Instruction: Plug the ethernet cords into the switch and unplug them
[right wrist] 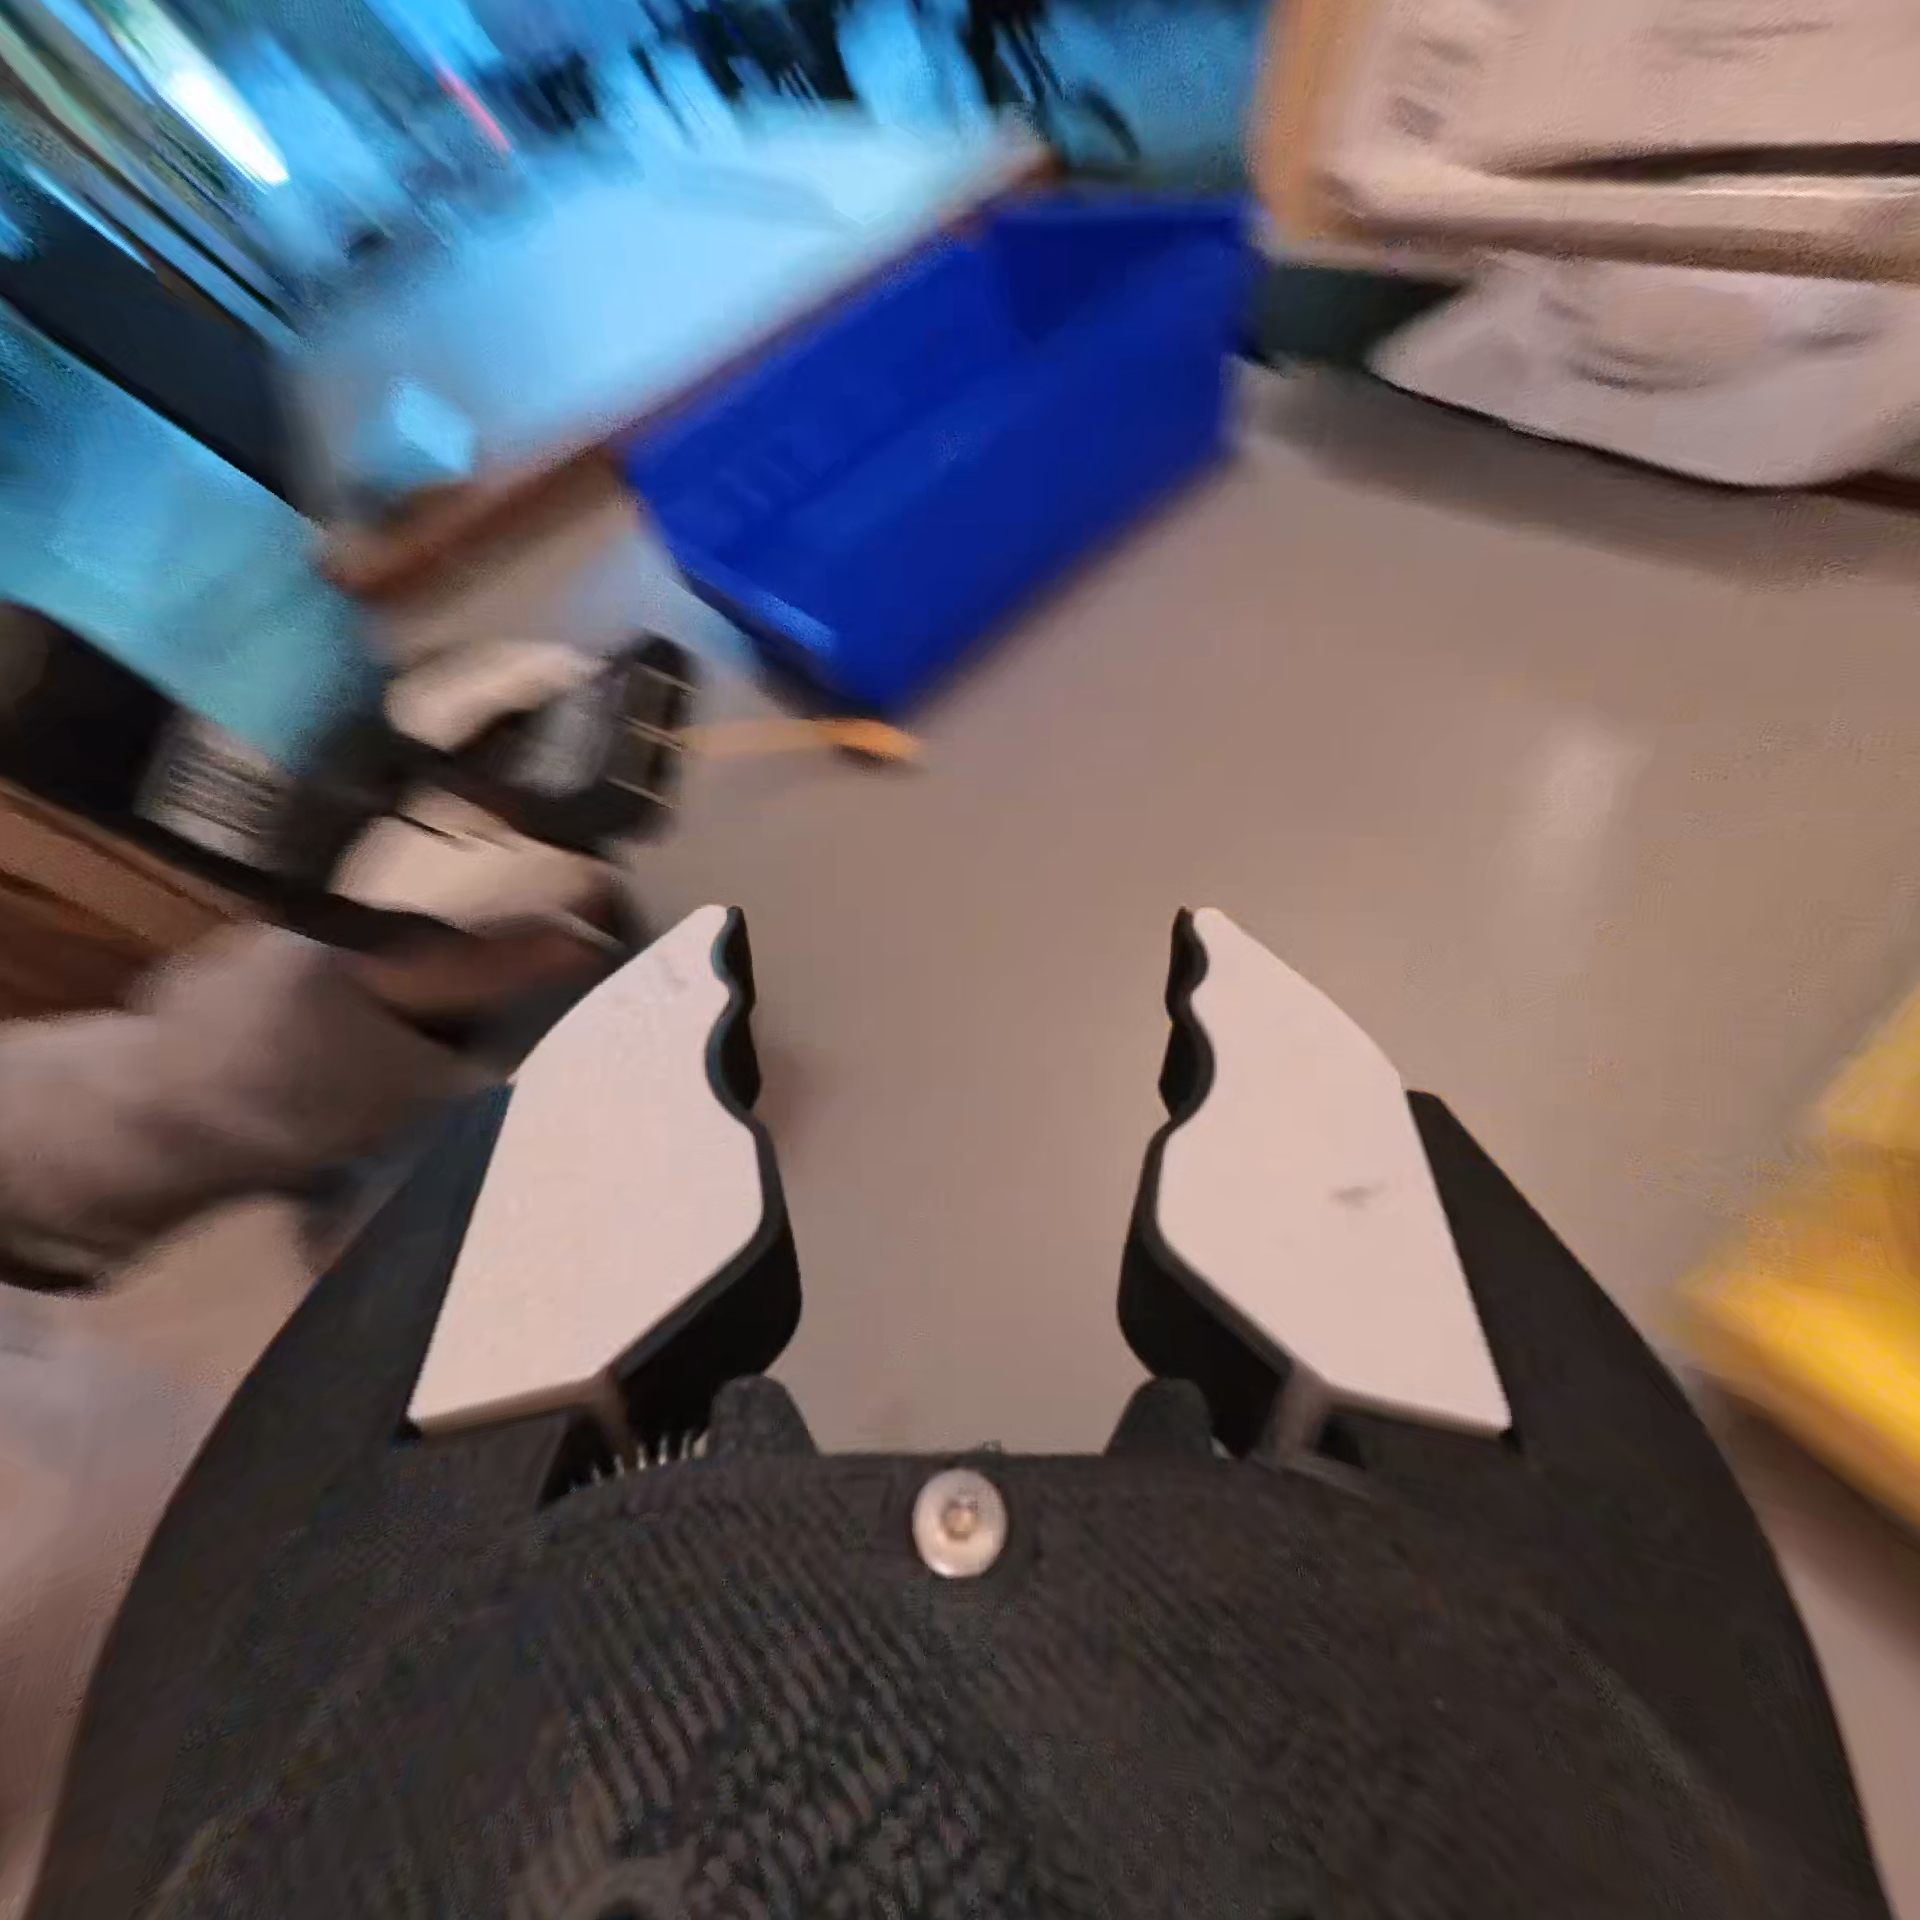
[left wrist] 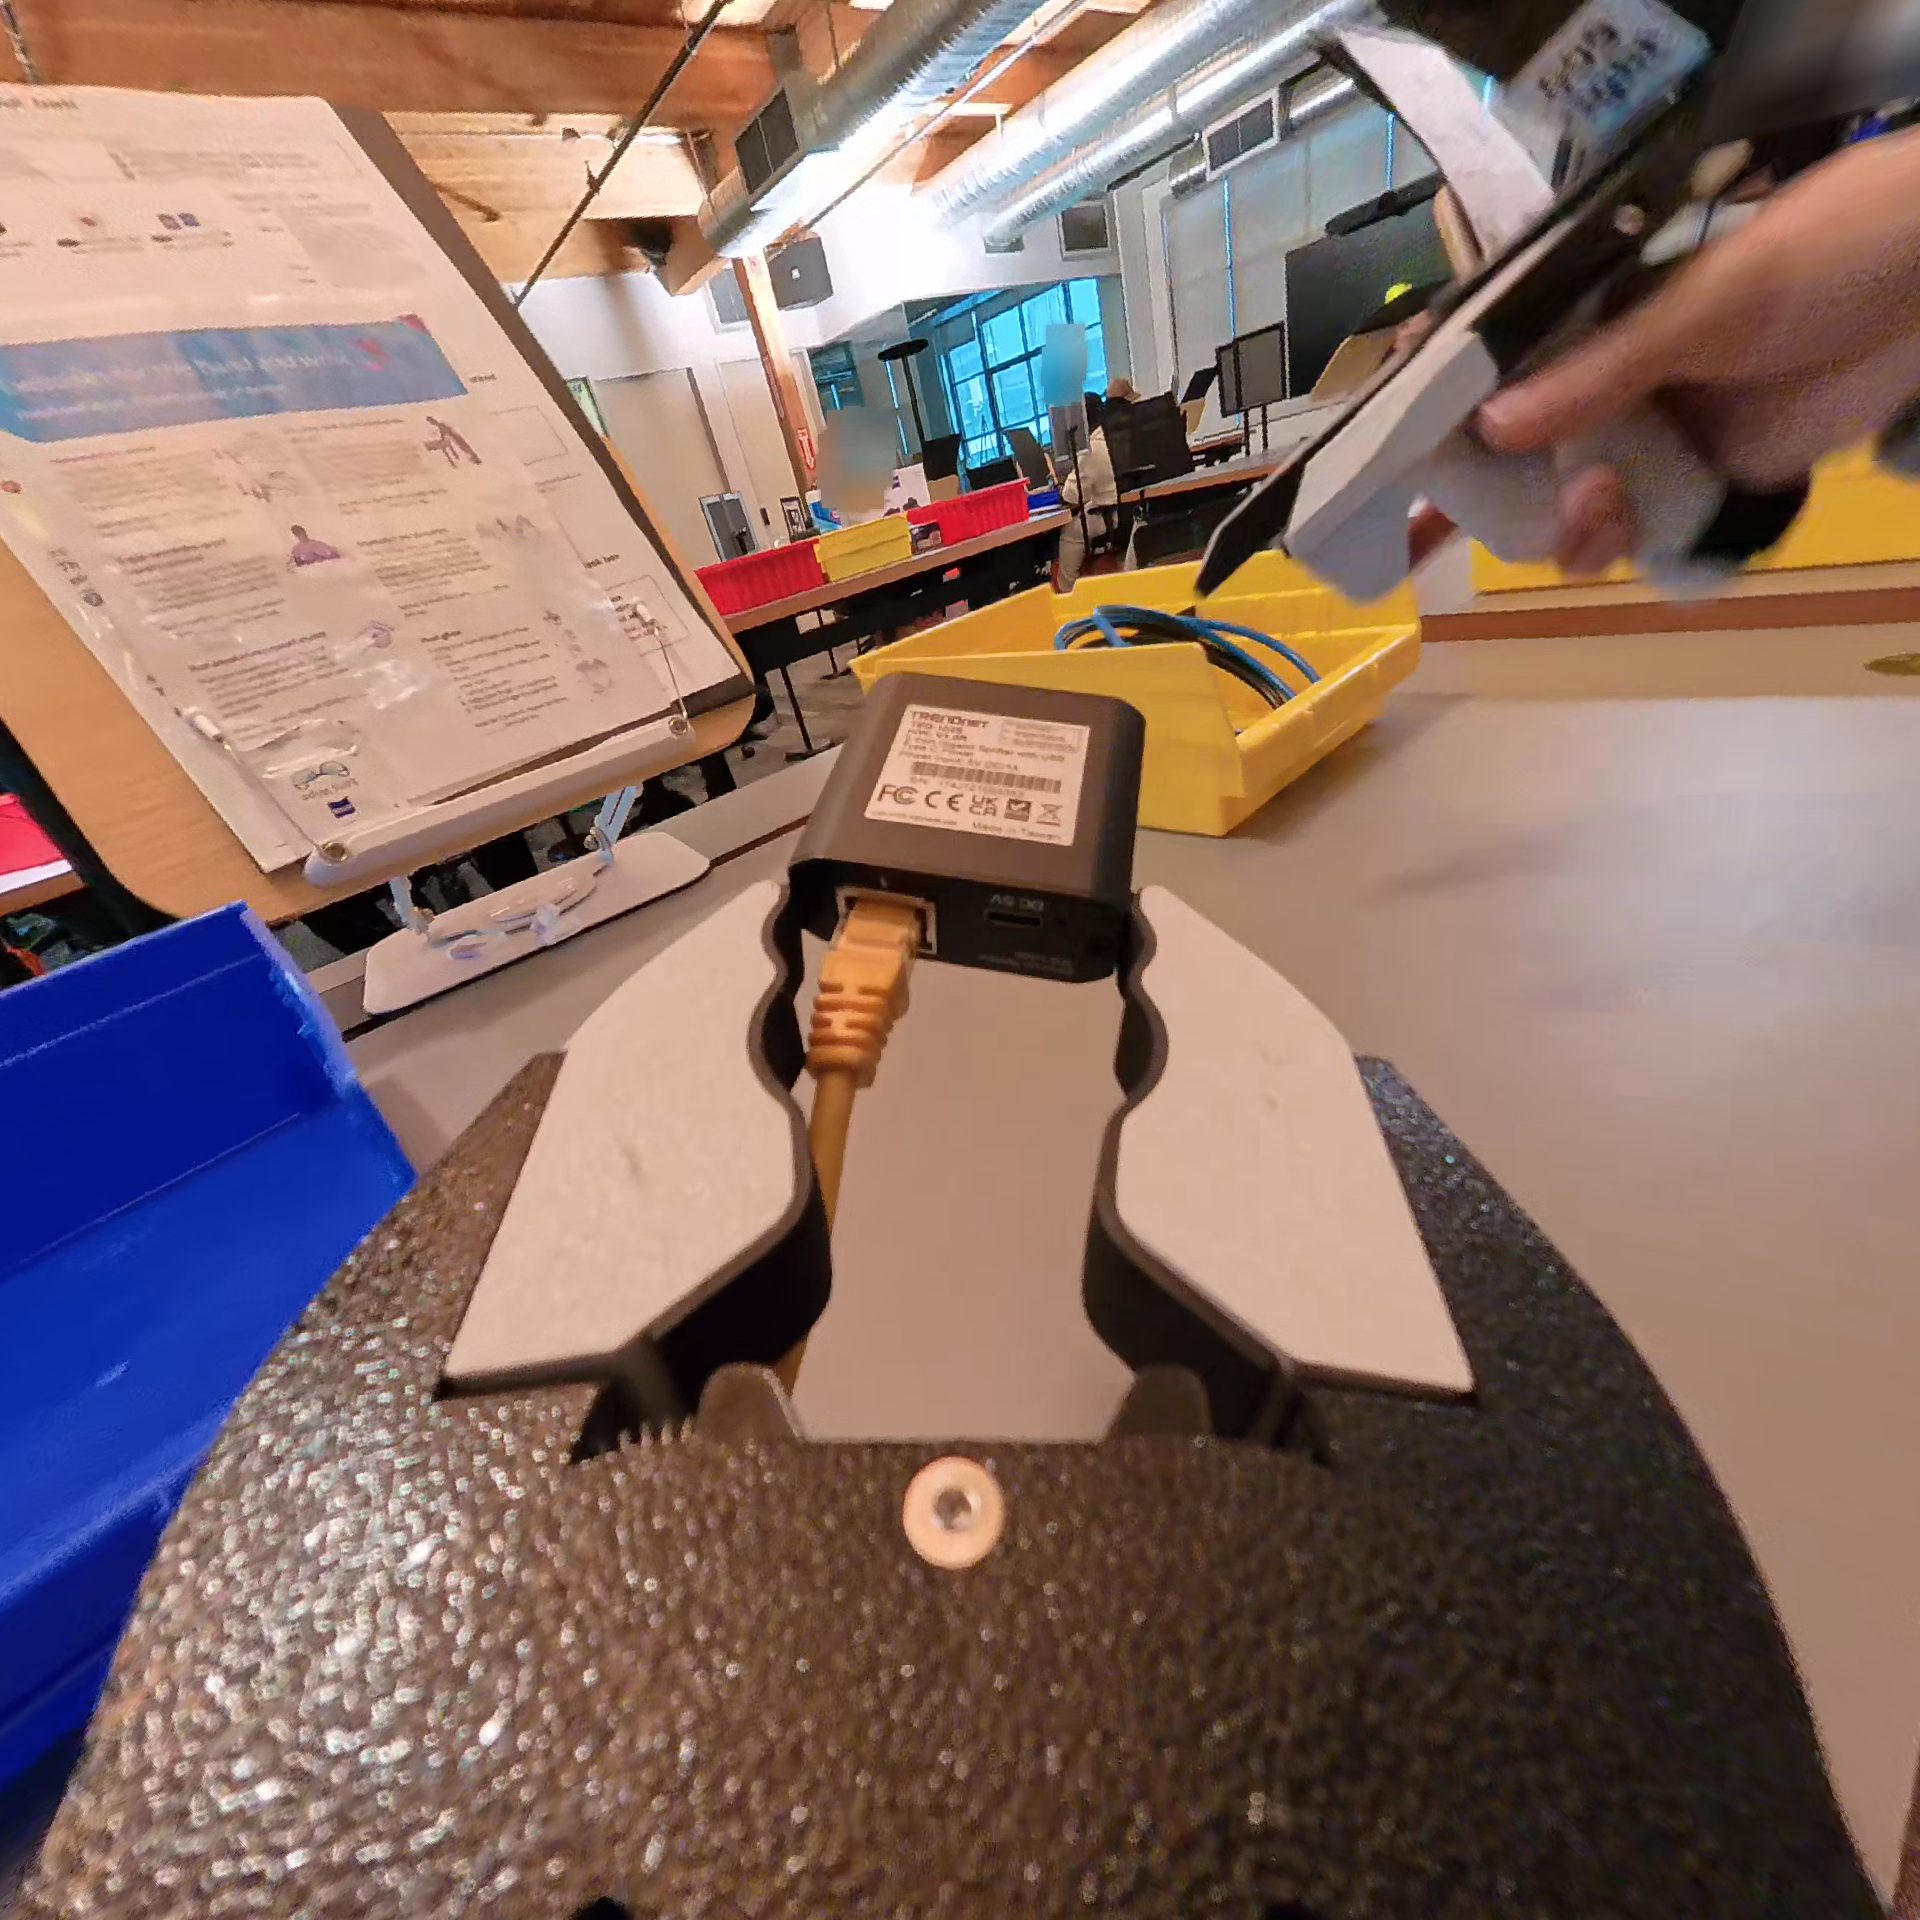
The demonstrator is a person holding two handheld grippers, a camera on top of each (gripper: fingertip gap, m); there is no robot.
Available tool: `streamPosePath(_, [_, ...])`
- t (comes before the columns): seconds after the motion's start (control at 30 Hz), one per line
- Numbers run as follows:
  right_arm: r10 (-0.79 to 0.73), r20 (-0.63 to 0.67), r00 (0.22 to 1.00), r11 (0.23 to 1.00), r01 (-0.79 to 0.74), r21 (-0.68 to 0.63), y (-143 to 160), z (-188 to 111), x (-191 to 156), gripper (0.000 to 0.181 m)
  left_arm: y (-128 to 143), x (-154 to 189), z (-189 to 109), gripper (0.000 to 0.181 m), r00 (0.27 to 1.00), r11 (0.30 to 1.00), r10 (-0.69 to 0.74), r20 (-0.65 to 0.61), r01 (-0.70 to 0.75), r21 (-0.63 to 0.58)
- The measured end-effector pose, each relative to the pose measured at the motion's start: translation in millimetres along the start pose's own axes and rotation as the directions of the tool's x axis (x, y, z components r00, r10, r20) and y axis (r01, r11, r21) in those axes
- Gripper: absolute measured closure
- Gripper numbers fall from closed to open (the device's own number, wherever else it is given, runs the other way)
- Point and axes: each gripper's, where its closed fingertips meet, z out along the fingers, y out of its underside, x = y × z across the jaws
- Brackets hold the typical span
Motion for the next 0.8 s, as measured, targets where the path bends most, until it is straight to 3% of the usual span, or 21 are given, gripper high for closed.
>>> streamPosePath(0.03, [0.077, 0.118, 0.990, 0.992, -0.088, 0.090, 3, 17, -32, 0.104, -3, 2, 0, 0.123, 1.000, 1.000, 0.008, -0.002, -0.008, 0.010])
streamPosePath(0.1, [0.225, 0.324, 0.919, 0.952, -0.278, 0.130, 12, 45, -75, 0.104, -9, 7, 1, 0.123, 0.999, 0.999, 0.037, -0.002, -0.037, 0.029])
streamPosePath(0.17, [0.285, 0.445, 0.849, 0.924, -0.366, 0.108, 18, 65, -99, 0.106, -15, 14, 2, 0.123, 0.998, 0.997, 0.069, -0.009, -0.068, 0.047])
streamPosePath(0.37, [0.270, 0.500, 0.823, 0.874, -0.428, 0.231, -3, 67, -118, 0.117, -31, 25, 1, 0.123, 0.992, 0.986, 0.129, 0.006, -0.129, 0.105])
streamPosePath(0.5, [0.240, 0.502, 0.831, 0.873, -0.411, 0.263, -1, 62, -125, 0.154, -35, 28, 0, 0.123, 0.990, 0.981, 0.139, 0.027, -0.141, 0.129])
streamPosePath(0.57, [0.191, 0.457, 0.869, 0.896, -0.345, 0.280, 0, 60, -125, 0.156, -35, 30, 0, 0.123, 0.986, 0.978, 0.163, 0.042, -0.167, 0.129])
streamPosePath(0.67, [0.038, 0.321, 0.946, 0.954, -0.131, 0.272, 2, 50, -119, 0.157, -37, 39, 1, 0.123, 0.983, 0.973, 0.184, -0.007, -0.182, 0.139])
streamPosePath(0.73, [-0.087, 0.180, 0.980, 0.969, 0.041, 0.245, -2, 39, -108, 0.157, -43, 48, -1, 0.119, 0.979, 0.971, 0.187, -0.083, -0.172, 0.164])
streamPosePath(0.8, [-0.320, -0.037, 0.947, 0.936, 0.322, 0.142, -4, 25, -92, 0.157, -51, 51, -3, 0.108, 0.970, 0.972, 0.196, -0.141, -0.174, 0.157])
